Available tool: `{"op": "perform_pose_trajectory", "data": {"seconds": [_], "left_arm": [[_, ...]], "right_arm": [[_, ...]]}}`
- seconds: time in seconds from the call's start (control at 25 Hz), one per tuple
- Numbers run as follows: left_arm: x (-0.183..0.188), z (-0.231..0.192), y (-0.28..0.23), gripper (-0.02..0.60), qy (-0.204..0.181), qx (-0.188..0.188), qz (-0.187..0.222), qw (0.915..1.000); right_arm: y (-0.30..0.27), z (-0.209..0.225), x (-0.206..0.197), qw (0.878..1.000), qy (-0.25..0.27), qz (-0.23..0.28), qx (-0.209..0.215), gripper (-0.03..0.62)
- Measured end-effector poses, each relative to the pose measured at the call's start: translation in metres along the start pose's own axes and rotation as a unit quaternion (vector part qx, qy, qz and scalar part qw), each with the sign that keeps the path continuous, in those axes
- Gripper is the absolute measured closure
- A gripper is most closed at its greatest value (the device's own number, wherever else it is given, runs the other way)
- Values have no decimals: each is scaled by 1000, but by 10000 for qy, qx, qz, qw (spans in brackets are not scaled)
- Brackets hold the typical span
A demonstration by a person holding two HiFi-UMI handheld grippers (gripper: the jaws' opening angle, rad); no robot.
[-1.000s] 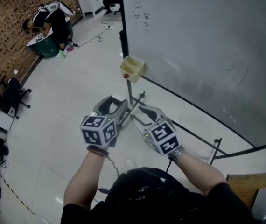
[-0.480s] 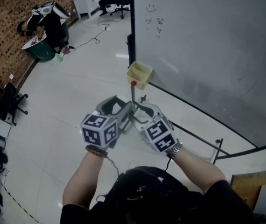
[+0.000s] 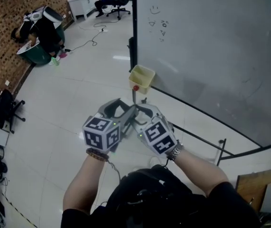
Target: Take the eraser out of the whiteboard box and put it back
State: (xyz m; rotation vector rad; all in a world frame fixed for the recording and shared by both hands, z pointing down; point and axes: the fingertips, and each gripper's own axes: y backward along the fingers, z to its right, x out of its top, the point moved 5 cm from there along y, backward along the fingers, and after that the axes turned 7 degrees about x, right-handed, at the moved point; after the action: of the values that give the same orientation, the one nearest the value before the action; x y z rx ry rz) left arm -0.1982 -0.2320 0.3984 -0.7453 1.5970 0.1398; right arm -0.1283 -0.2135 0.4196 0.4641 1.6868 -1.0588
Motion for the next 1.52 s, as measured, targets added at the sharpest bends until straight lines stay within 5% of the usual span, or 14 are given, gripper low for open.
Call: {"op": "perform_pose_trajectory", "data": {"seconds": [0.88, 1.52], "left_arm": [[19, -32, -79, 333, -26, -58, 19, 10000], [20, -86, -115, 333, 423, 322, 75, 9986]], "right_arm": [[-42, 86, -15, 9994, -192, -61, -281, 430], [-76, 161, -26, 9969, -411, -307, -602, 431]]}}
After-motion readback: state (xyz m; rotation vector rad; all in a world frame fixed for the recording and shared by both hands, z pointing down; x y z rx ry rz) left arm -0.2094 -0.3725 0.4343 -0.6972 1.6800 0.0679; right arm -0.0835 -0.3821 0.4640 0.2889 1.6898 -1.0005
